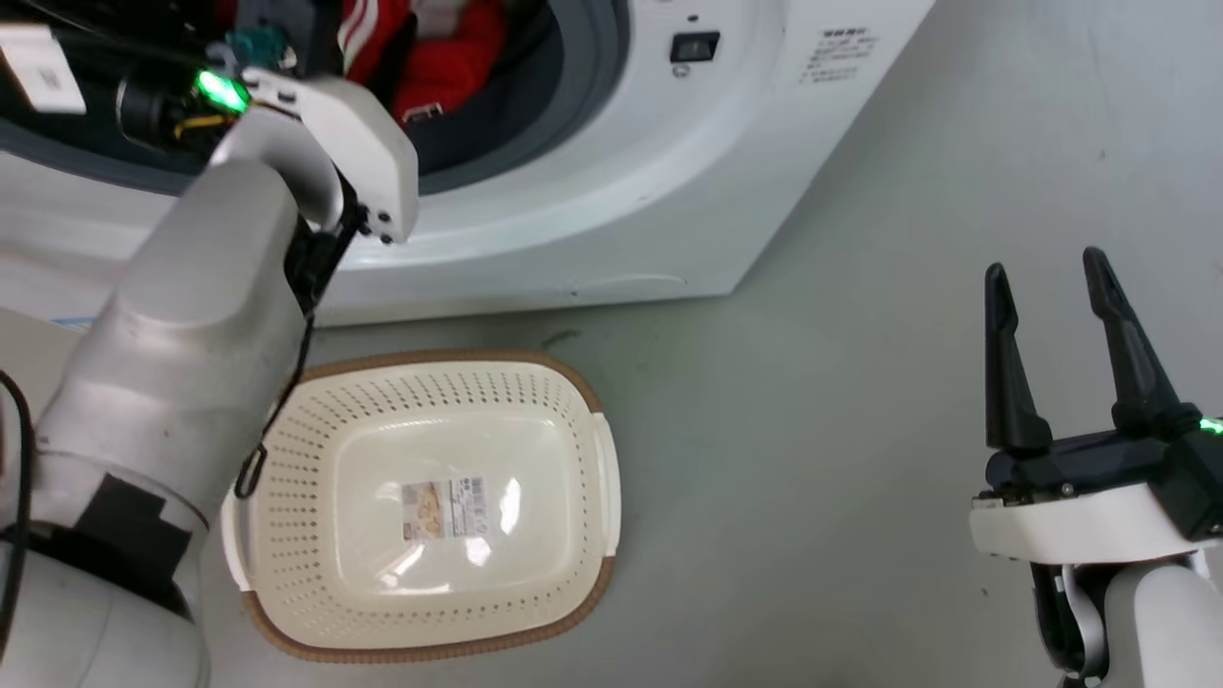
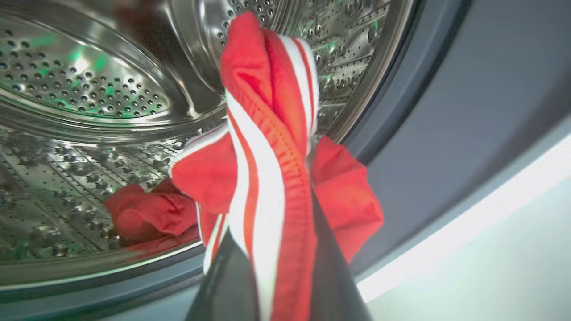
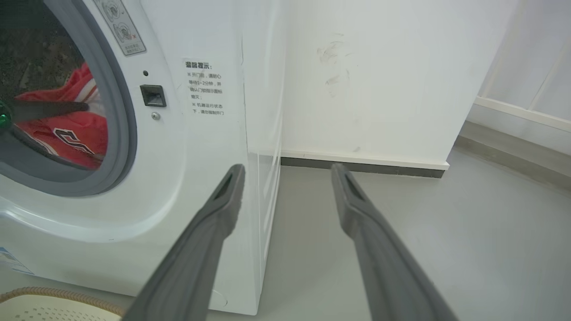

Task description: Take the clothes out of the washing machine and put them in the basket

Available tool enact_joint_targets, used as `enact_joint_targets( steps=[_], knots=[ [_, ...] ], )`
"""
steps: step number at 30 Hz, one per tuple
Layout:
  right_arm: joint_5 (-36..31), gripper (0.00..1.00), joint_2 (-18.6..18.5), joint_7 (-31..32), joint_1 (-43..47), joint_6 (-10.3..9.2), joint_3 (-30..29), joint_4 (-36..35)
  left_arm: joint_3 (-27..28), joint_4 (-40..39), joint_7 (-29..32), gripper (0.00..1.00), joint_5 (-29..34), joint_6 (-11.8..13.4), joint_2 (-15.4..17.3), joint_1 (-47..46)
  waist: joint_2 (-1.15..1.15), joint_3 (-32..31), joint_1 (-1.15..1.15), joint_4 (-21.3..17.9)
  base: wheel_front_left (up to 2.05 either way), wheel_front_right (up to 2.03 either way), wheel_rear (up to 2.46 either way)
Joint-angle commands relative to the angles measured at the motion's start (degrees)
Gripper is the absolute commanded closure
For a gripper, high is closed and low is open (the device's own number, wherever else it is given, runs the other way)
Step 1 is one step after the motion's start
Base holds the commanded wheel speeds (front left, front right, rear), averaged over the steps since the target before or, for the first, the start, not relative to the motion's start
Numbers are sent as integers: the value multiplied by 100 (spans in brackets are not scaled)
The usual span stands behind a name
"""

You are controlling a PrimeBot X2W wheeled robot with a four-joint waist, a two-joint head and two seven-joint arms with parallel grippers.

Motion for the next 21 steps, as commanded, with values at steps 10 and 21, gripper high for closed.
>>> enact_joint_targets(
  steps=[10,21],
  knots=[
    [-116,0,7,-14,515,-4,-4,133,113,-867,-465,100,-138,144,171,1055,0,-1043,1,416,0,0,0],
    [-141,0,8,-14,912,-4,37,211,476,-2679,-488,100,36,706,567,2200,0,-1676,1,588,0,0,0]
  ],
)
